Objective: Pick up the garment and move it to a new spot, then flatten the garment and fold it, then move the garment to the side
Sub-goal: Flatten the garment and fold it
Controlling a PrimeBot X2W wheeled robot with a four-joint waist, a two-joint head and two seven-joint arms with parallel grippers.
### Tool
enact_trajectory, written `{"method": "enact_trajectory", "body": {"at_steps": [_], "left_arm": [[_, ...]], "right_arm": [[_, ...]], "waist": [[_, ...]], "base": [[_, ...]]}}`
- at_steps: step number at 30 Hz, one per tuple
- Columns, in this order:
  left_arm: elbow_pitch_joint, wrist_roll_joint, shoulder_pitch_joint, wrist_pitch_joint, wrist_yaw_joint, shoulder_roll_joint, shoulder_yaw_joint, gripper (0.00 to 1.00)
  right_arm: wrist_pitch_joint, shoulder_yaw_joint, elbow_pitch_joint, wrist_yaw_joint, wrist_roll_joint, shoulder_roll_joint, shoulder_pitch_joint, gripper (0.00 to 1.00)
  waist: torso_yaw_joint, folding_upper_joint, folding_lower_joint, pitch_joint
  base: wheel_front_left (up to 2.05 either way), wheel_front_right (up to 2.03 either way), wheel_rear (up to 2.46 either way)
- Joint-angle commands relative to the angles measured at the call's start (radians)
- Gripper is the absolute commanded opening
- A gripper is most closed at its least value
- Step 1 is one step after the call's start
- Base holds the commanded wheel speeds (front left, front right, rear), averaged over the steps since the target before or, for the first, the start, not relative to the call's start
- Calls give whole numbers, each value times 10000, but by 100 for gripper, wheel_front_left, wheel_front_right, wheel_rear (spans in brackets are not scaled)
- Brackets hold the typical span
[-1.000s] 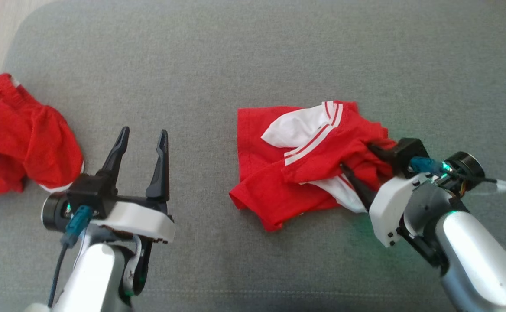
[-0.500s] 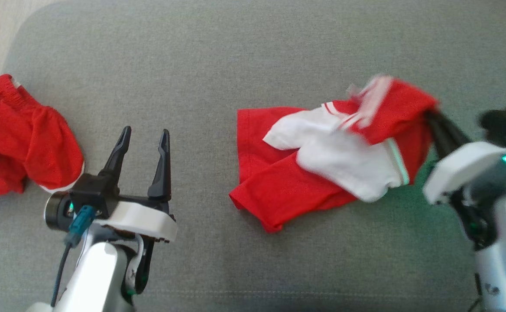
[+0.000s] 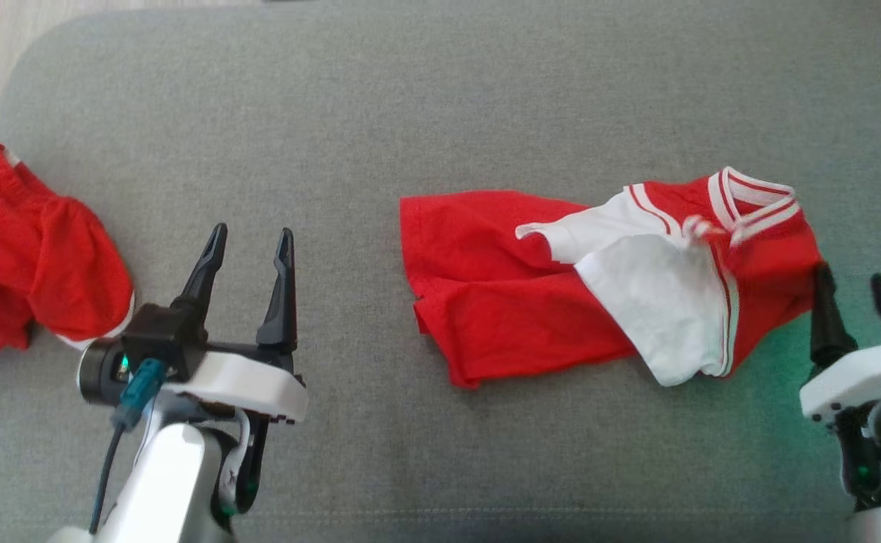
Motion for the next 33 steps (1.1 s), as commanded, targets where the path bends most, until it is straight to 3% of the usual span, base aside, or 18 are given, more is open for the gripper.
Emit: {"method": "enact_trajectory", "body": {"at_steps": [1, 7, 15, 33], "left_arm": [[-288, -95, -226, -117, 76, 176, 398, 100], [-300, -180, 125, -92, 171, 269, 443, 100], [-449, -229, 633, 23, 272, 380, 381, 100], [-817, -277, 1117, 209, 495, 532, 287, 100]], "right_arm": [[-434, 373, -666, -7, 47, -76, 111, 100], [-1250, 1535, -1985, -7, -285, -206, 460, 100], [-895, 2714, -2874, -7, -552, -374, 1198, 100], [-609, 2887, -3077, -7, -545, -180, 1757, 100]], "waist": [[-46, 0, 0, -114], [-133, 0, 0, -561], [-106, 0, 0, -1201], [-116, 0, 0, -1410]], "base": [[0, 0, 0], [0, 0, 0], [0, 0, 0], [0, 0, 0]]}}
